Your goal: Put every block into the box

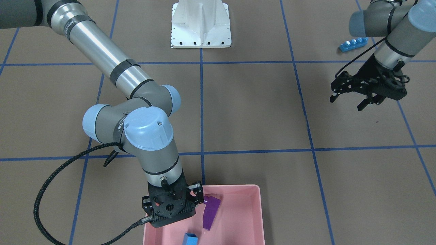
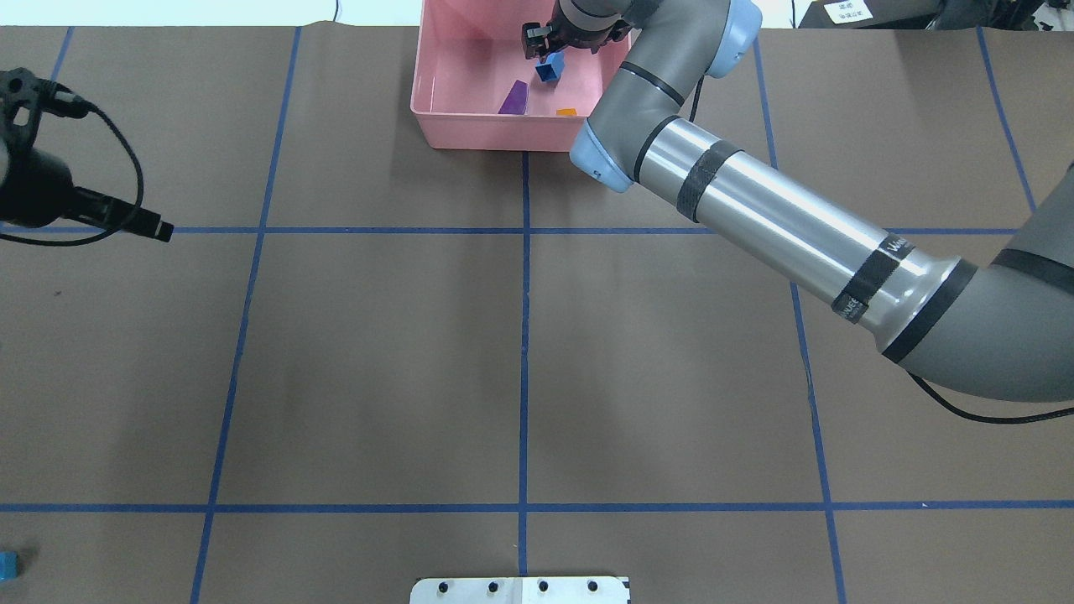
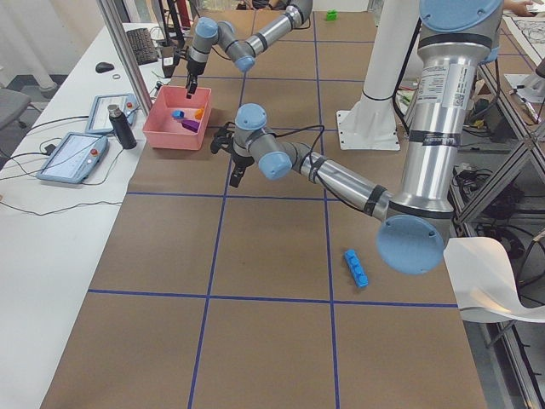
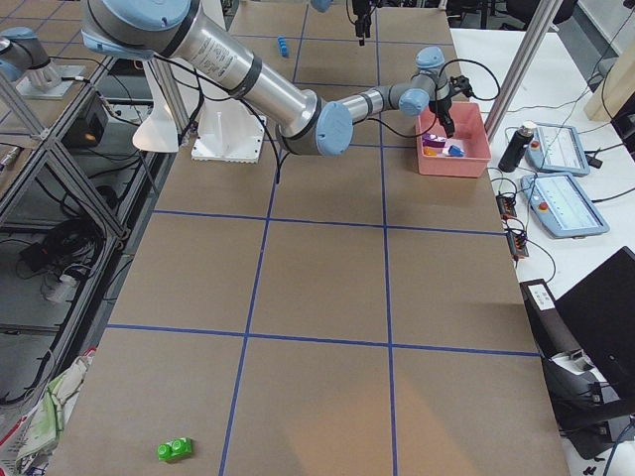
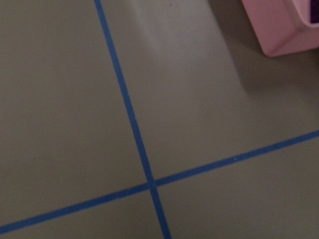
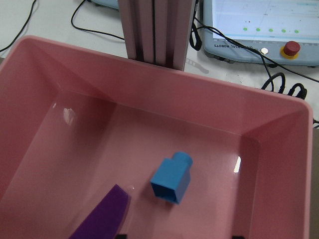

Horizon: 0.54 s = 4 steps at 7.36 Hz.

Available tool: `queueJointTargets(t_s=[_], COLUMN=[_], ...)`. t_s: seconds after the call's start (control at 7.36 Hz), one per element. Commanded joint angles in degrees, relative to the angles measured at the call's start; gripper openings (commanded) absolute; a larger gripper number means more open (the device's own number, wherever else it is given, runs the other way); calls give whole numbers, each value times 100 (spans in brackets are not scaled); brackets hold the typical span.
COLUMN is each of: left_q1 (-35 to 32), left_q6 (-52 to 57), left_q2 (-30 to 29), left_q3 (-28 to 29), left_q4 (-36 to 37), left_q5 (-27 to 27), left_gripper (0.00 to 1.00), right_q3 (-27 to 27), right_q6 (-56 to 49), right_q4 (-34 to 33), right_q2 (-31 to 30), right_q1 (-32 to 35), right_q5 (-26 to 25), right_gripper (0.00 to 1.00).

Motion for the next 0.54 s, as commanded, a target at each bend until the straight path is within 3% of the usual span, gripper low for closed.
queueJointTargets(t_s=[0.0,0.27,0.41], left_q1=[12,82,99], left_q6=[490,953,1575], left_q2=[980,1736,2140], left_q3=[-689,-1085,-1105], left_q4=[0,-27,-44], left_q5=[-28,-28,-20], left_gripper=[100,100,100], right_q3=[25,505,1161], right_q6=[95,736,729], right_q4=[-24,-373,-1350], right_q2=[89,46,-111], right_q1=[143,450,521], right_q5=[276,1118,1287], right_gripper=[99,99,99])
